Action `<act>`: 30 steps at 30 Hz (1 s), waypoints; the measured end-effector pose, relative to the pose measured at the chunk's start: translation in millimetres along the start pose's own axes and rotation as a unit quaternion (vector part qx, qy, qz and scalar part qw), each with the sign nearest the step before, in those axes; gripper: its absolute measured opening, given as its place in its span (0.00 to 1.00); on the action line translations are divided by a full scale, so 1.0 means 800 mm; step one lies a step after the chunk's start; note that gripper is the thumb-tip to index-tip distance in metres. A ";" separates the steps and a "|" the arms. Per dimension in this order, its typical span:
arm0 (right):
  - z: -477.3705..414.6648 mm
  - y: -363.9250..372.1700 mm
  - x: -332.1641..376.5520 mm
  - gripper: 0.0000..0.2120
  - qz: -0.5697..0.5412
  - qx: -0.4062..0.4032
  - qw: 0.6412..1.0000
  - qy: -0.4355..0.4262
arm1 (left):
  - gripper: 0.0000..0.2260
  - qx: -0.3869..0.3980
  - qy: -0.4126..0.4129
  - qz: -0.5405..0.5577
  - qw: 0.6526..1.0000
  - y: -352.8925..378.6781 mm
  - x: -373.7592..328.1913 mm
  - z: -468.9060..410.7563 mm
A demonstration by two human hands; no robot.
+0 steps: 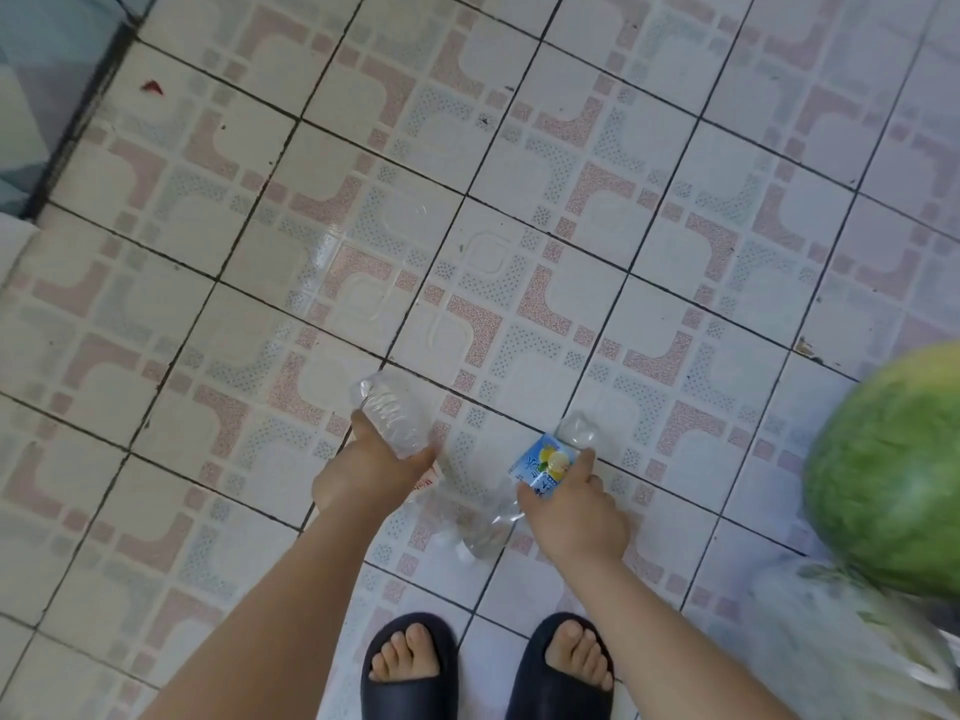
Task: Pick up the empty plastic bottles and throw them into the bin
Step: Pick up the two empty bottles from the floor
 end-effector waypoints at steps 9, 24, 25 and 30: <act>-0.027 0.006 0.026 0.47 -0.042 -0.072 0.996 -0.036 | 0.43 -0.014 0.021 0.086 0.996 0.016 -0.001 -0.024; 0.021 -0.078 0.040 0.45 -0.138 -0.097 0.982 -0.088 | 0.34 -0.028 0.044 0.267 0.962 -0.050 -0.002 0.026; 0.040 -0.097 0.039 0.45 -0.135 -0.098 0.982 -0.092 | 0.34 -0.031 0.043 0.275 0.960 -0.069 -0.002 0.046; 0.149 -0.197 0.043 0.43 -0.103 -0.129 0.977 -0.138 | 0.33 -0.038 0.050 0.290 0.955 -0.166 -0.003 0.152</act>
Point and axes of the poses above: each hand's wrist, its own z-axis away from the middle knuckle, its own y-axis out of the palm, x = y × z, the point moved 7 cm from there along -z, towards the middle knuckle, and after that the axes turned 12 degrees about z, right-handed, at the moved point
